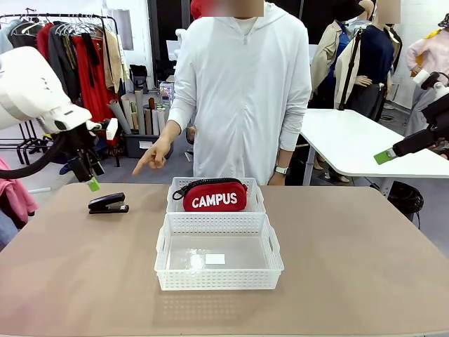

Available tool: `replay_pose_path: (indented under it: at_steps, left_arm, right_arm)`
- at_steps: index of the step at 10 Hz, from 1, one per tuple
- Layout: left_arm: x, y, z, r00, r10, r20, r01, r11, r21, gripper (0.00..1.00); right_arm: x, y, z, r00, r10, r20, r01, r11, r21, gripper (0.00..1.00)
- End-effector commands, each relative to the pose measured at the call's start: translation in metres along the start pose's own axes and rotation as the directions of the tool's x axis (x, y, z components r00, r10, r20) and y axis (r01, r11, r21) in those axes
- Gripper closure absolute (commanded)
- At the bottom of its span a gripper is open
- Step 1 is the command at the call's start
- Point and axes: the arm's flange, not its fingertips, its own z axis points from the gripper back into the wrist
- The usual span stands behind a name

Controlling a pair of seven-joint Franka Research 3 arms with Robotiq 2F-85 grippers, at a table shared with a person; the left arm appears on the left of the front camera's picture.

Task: Distribute items into two baskets.
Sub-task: Pick up the Stapler that the person points to.

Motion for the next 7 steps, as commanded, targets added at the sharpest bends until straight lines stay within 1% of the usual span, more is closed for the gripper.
replay_pose_path:
  at_steps: [1, 3, 4, 7]
  left_arm:
    - [0.002, 0.018, -0.008, 0.995, -0.063, -0.078, 0.063, 0.998, -0.012, 0.00]
    - [0.003, 0.032, -0.022, 0.983, -0.102, -0.151, 0.101, 0.995, -0.015, 0.00]
    - [0.003, 0.040, -0.027, 0.979, -0.111, -0.172, 0.108, 0.994, -0.025, 0.00]
    - [0.006, 0.063, -0.048, 0.975, -0.133, -0.179, 0.127, 0.991, -0.046, 0.00]
  right_arm:
    - [0.000, 0.000, 0.001, 1.000, -0.002, 0.002, 0.002, 1.000, 0.000, 0.00]
    - [0.000, 0.000, 0.001, 1.000, -0.002, 0.002, 0.002, 1.000, 0.000, 0.00]
    - [0.000, 0.000, 0.001, 1.000, -0.002, 0.002, 0.002, 1.000, 0.000, 0.00]
    - [0.000, 0.000, 0.001, 1.000, -0.002, 0.002, 0.002, 1.000, 0.000, 0.00]
